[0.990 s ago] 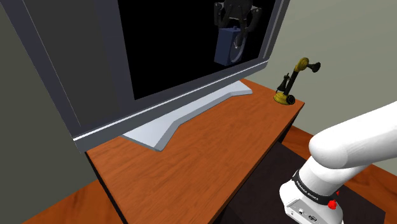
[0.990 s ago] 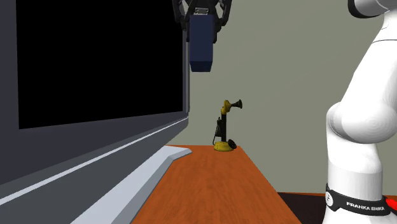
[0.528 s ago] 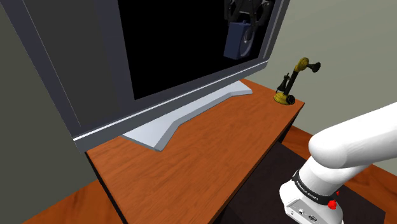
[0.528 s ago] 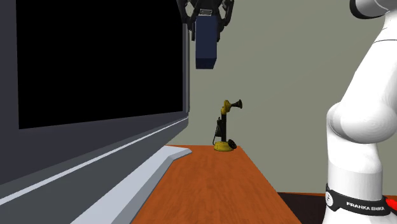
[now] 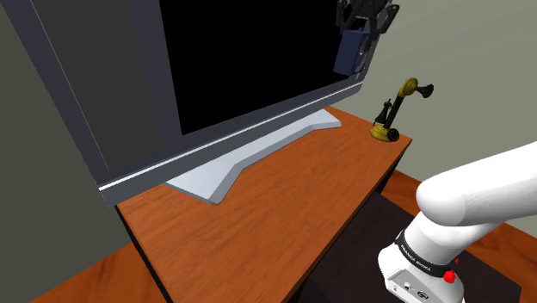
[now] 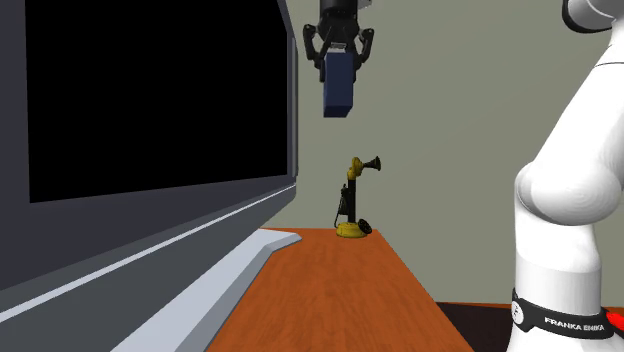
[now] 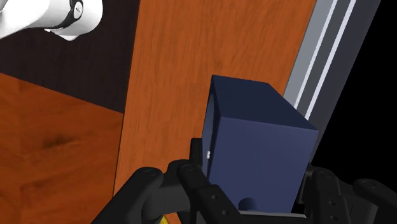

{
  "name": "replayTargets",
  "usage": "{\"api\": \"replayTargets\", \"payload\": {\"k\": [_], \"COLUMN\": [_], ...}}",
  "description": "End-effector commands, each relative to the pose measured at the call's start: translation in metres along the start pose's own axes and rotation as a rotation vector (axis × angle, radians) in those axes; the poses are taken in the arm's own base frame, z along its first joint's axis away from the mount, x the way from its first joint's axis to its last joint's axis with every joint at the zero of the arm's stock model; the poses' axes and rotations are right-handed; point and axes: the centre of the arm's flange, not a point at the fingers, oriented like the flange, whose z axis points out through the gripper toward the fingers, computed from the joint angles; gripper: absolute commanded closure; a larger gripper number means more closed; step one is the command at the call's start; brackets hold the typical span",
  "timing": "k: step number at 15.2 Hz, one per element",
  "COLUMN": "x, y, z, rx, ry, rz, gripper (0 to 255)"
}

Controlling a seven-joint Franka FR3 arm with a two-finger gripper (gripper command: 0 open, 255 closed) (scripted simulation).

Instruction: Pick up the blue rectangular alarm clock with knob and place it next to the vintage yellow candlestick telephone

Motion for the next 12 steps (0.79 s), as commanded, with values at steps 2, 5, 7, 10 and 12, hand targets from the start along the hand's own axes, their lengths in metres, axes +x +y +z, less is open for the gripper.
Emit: {"api": "replayTargets", "payload": {"k": [2,5,7,10,12], "x": [0.037,0.073,0.097,0.133,0.157], "y": [0.018,0.034,0.045,0.062,0.073], "z": [-0.003,-0.002,-0.002,-0.002,-0.002], "rx": [0.000,0.000,0.000,0.000,0.000], "ry": [0.000,0.000,0.000,0.000,0.000], "rz": [-0.002,-0.002,-0.002,-0.002,-0.002], "gripper": [255,255,255,255,255]}}
